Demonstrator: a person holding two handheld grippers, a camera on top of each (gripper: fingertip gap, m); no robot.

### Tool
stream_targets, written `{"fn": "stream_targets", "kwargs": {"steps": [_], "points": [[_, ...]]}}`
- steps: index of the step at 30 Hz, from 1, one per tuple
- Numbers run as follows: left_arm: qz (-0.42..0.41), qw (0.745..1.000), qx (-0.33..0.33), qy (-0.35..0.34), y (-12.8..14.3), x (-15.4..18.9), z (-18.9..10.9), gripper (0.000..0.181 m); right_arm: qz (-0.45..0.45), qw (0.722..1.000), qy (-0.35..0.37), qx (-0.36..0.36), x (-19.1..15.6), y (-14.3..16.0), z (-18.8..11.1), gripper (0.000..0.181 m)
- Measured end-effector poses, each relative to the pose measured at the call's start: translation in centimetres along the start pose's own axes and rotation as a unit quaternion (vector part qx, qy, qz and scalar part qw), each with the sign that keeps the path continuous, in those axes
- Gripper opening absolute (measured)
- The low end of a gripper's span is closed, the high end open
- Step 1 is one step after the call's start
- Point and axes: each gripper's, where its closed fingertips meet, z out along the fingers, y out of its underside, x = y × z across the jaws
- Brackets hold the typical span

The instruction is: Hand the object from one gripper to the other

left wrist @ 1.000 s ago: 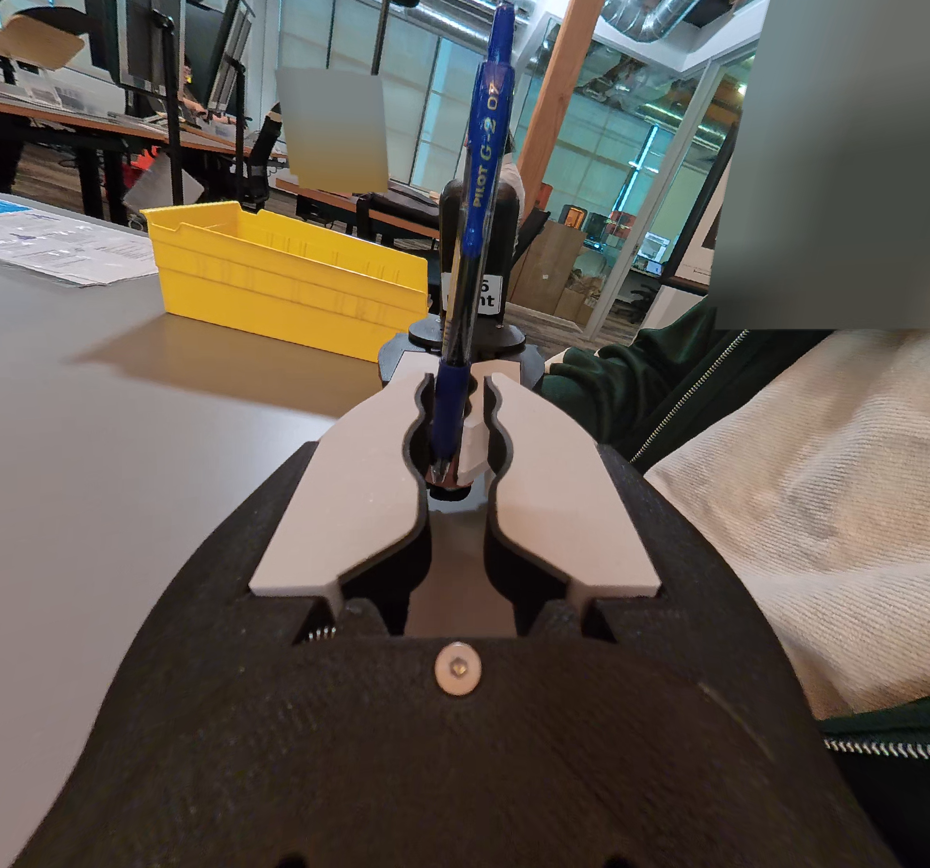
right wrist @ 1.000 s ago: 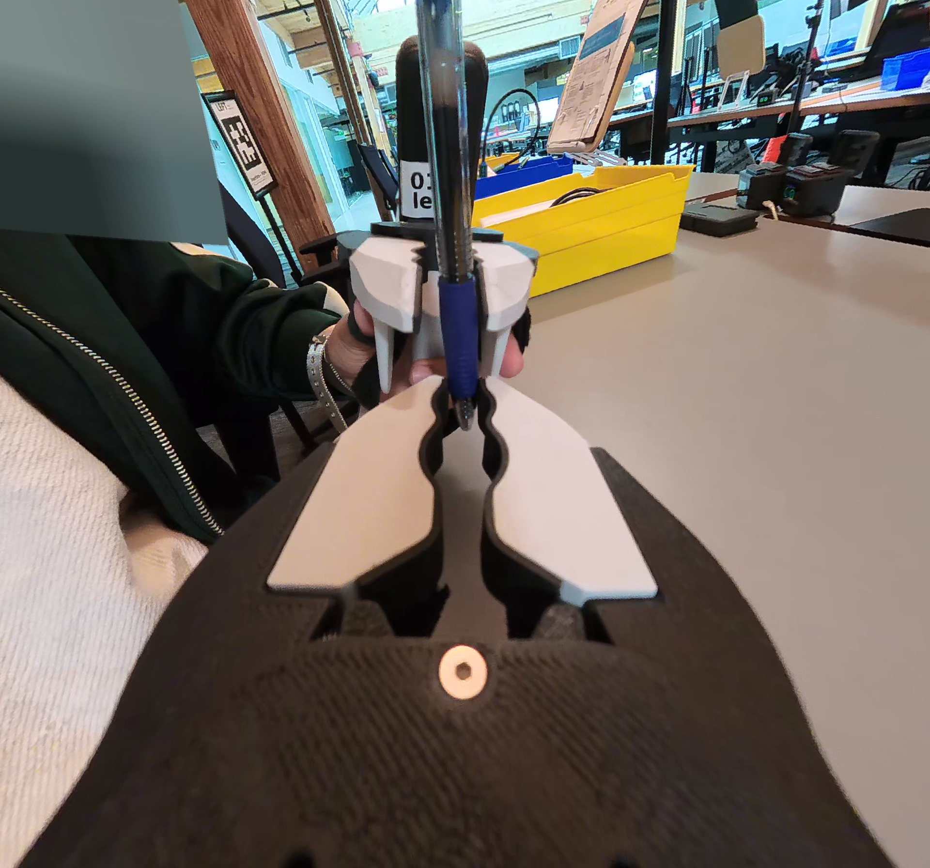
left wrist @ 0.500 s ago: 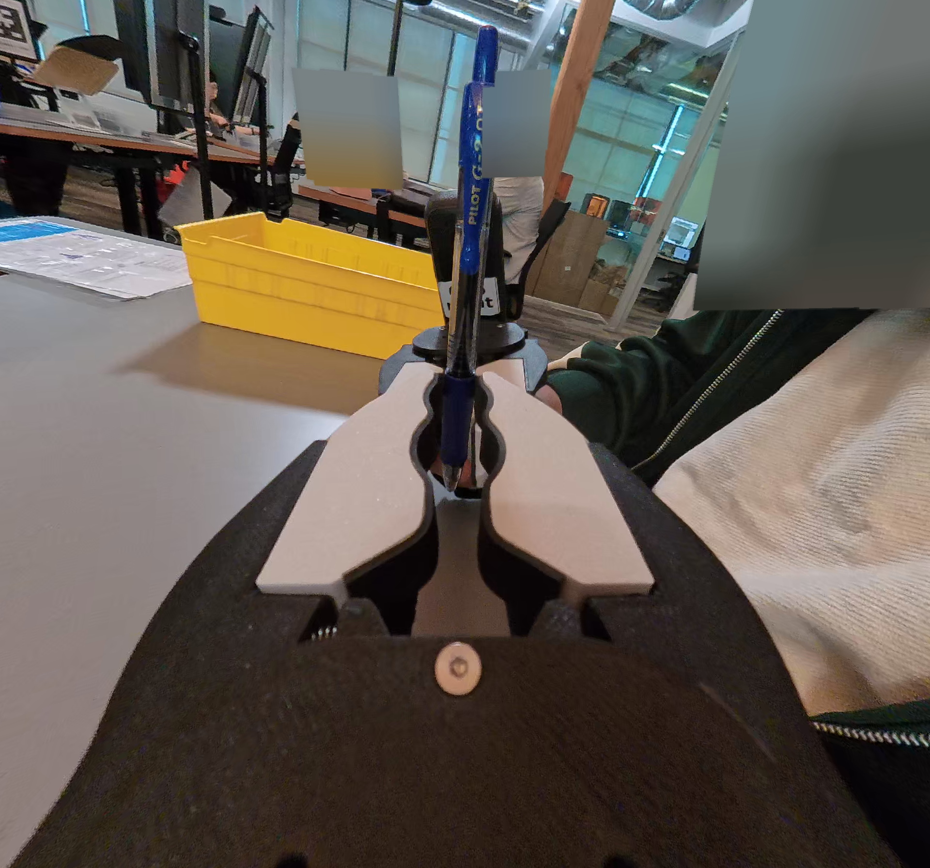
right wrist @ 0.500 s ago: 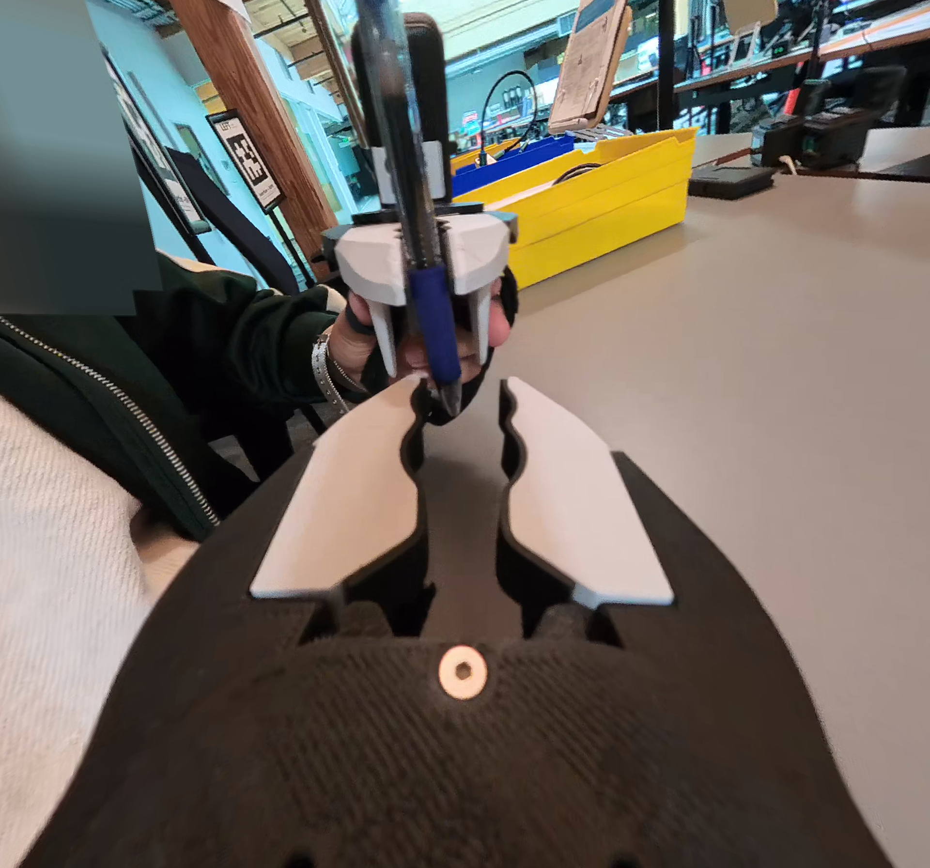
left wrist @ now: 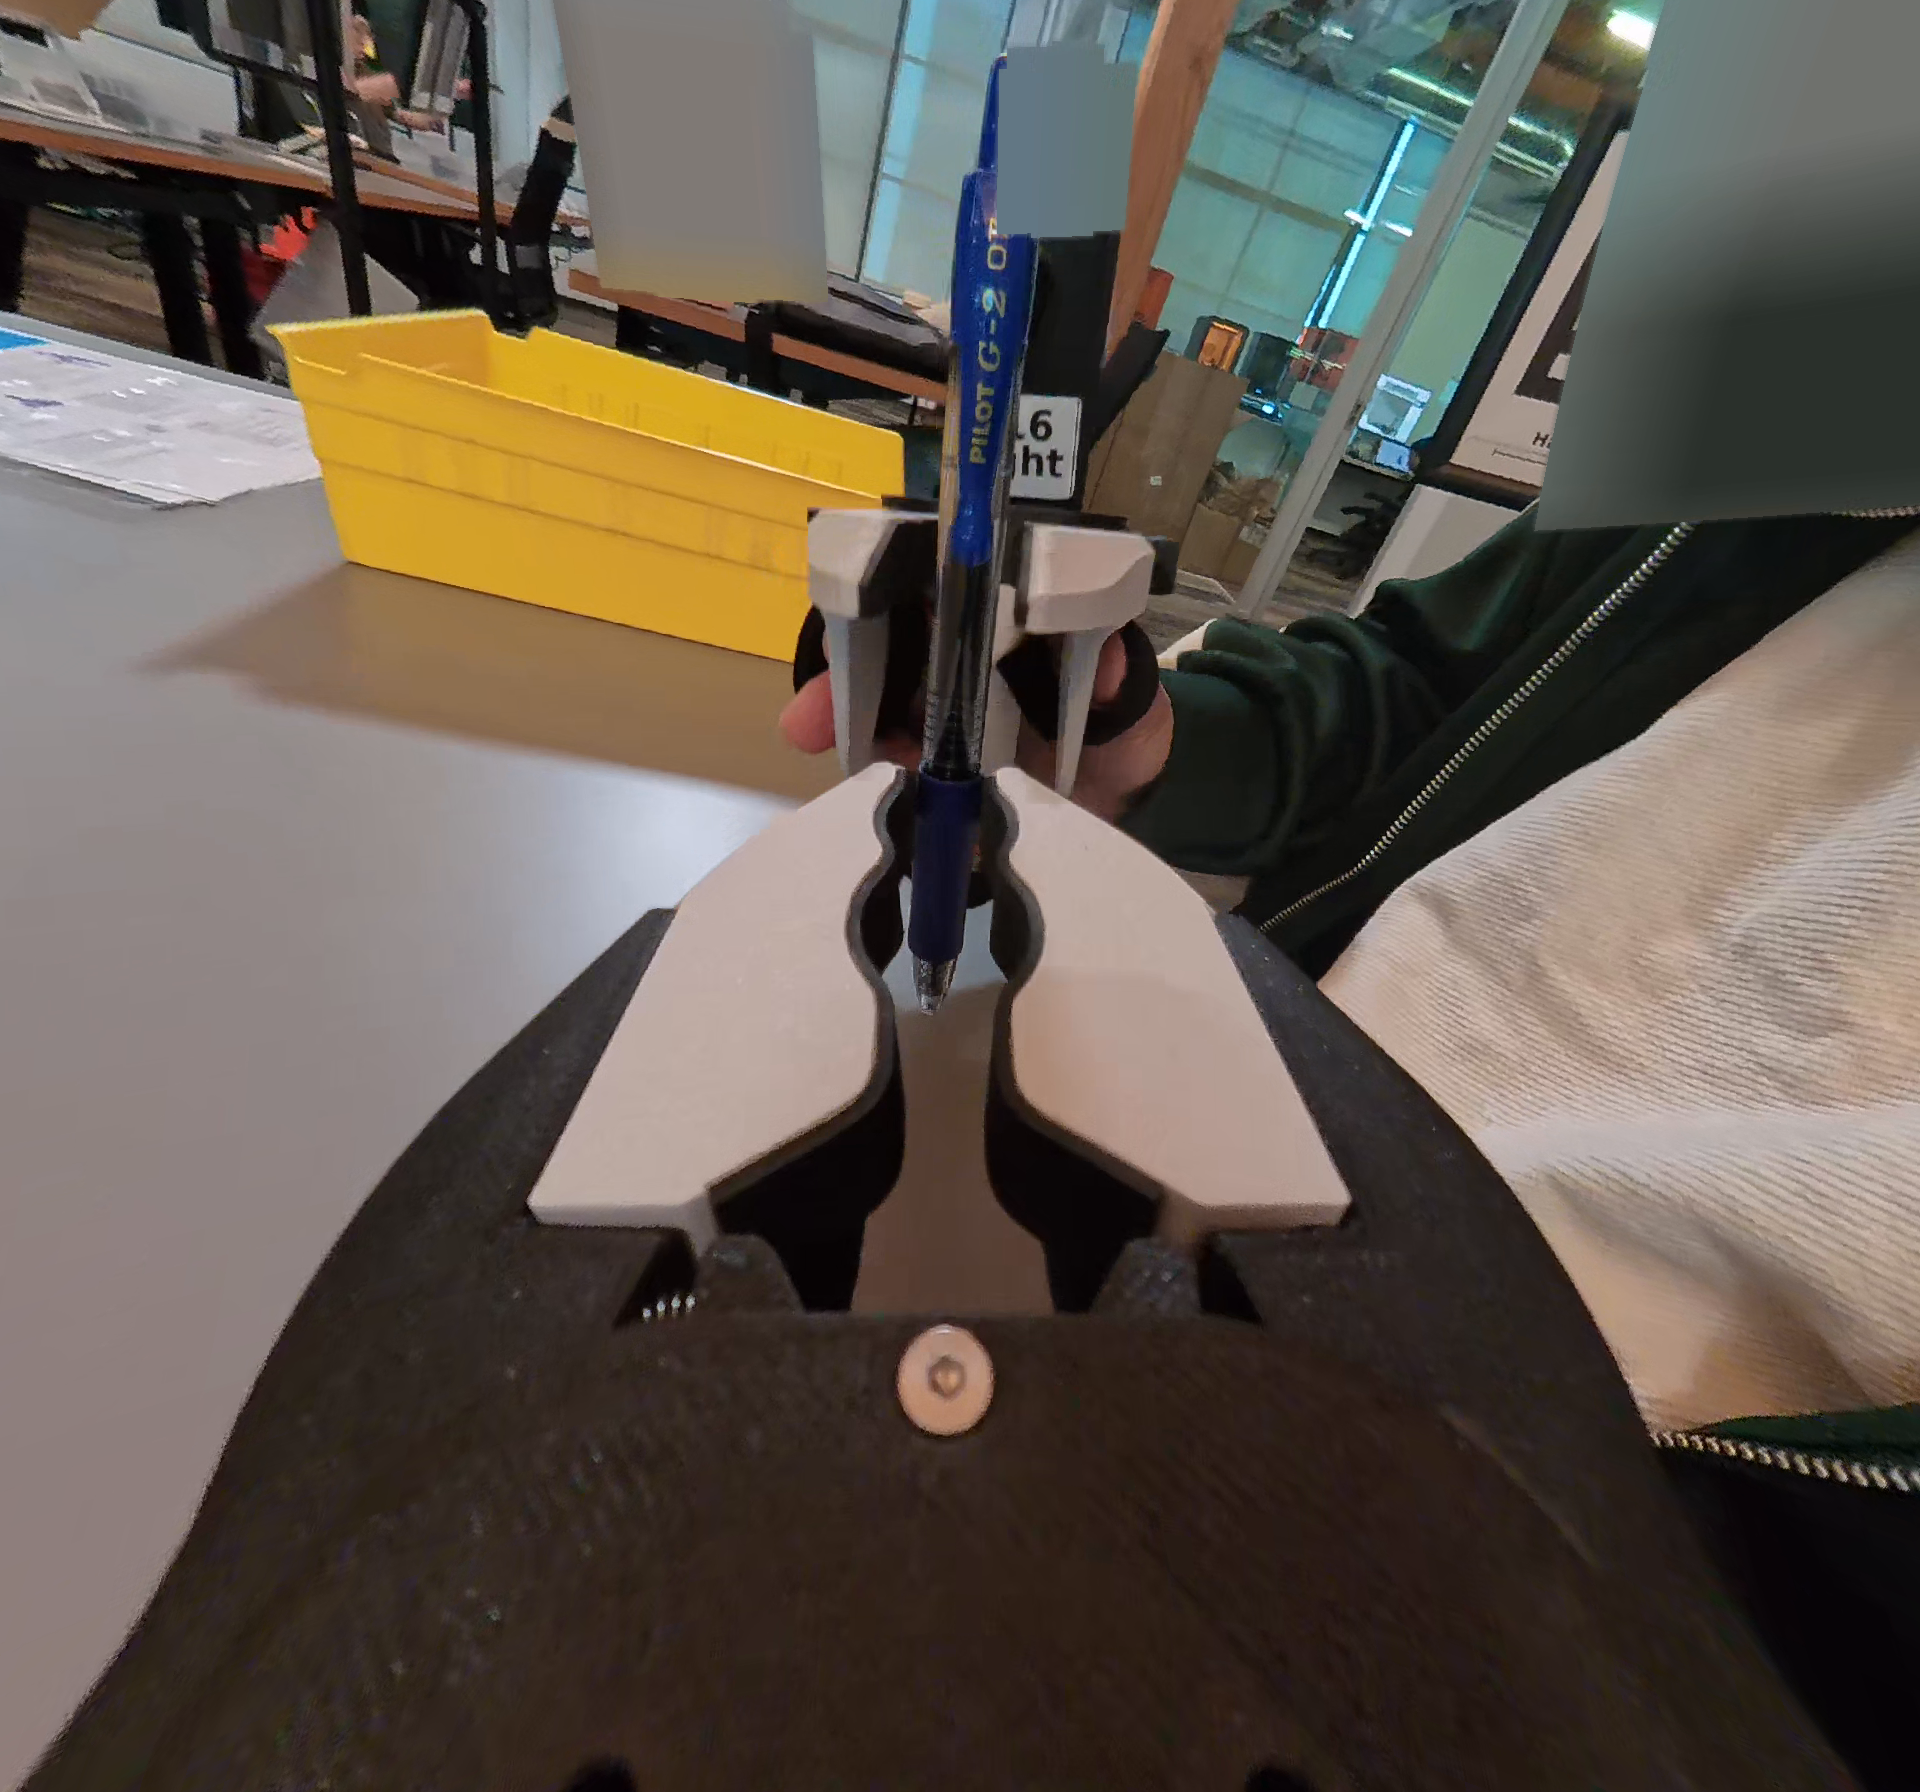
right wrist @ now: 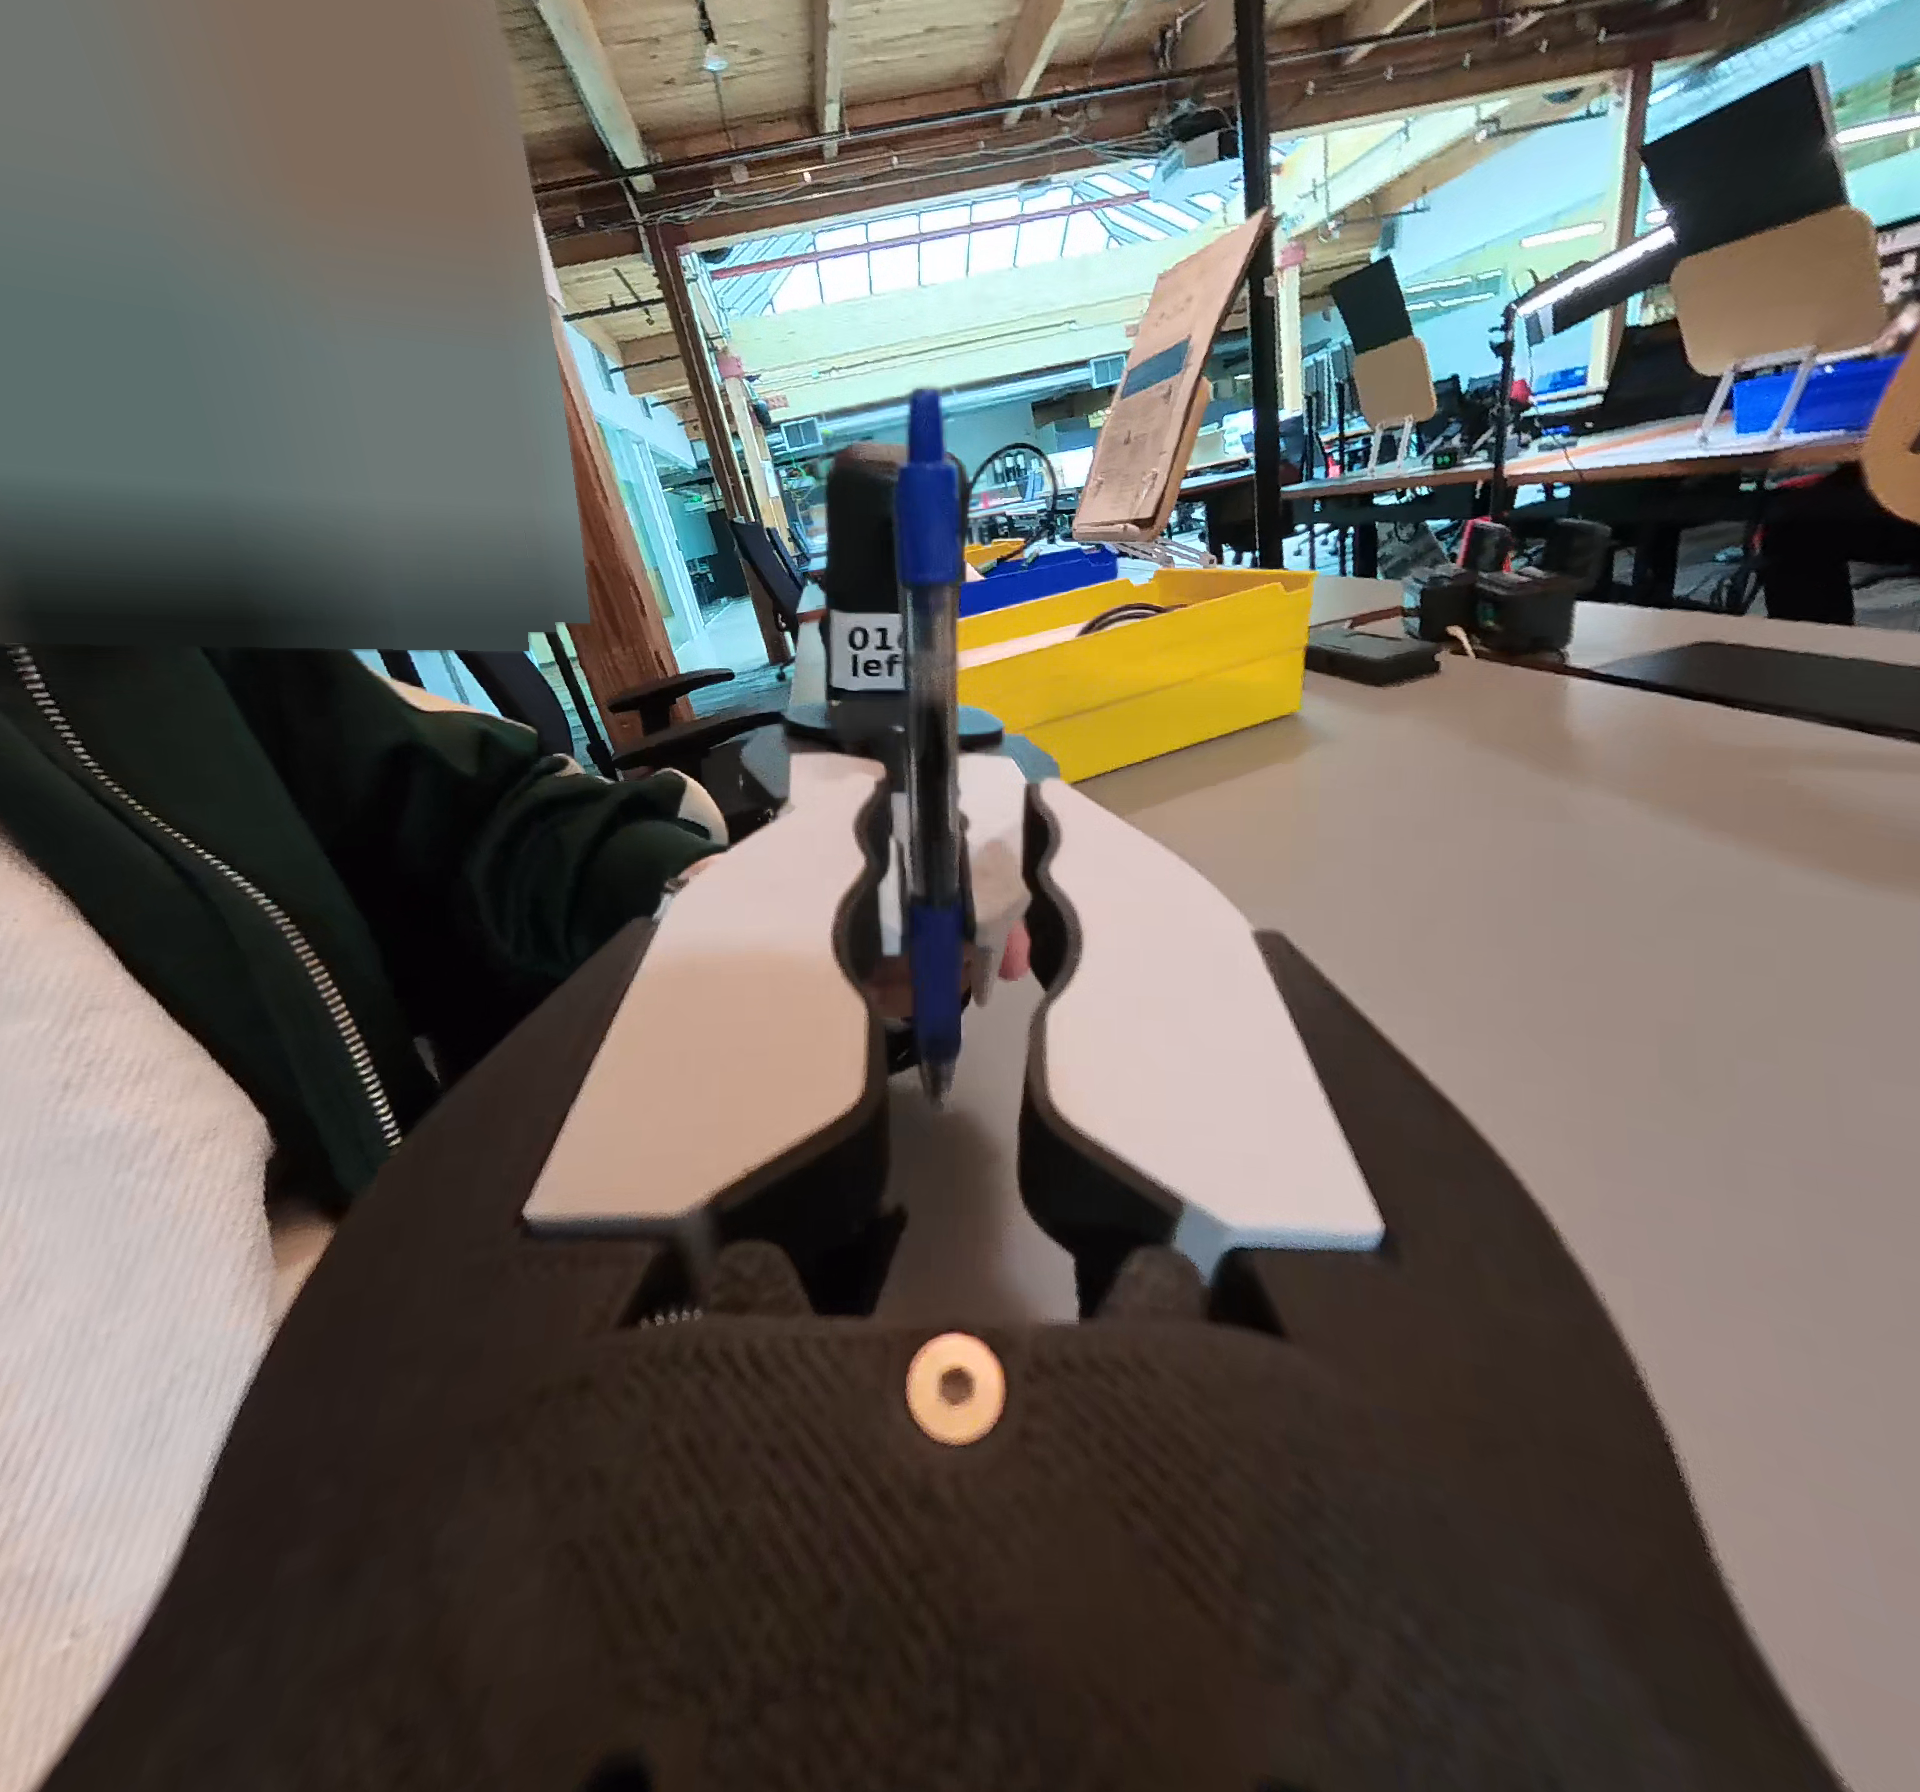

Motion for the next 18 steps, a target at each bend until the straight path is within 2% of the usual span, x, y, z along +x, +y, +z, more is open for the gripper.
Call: {"fn": "stream_targets", "kwargs": {"steps": [6,18], "points": [[-0.006,1.0,-0.009,0.011,0.69,0.36,0.51,0.012,-0.034,0.999,-0.011,0.007,-1.05,-0.72,-0.05,0.015],[-0.008,1.0,-0.015,0.017,1.15,0.54,0.78,0.012,-0.035,0.999,-0.006,0.007,-0.96,-0.79,-0.08,0.014]]}}
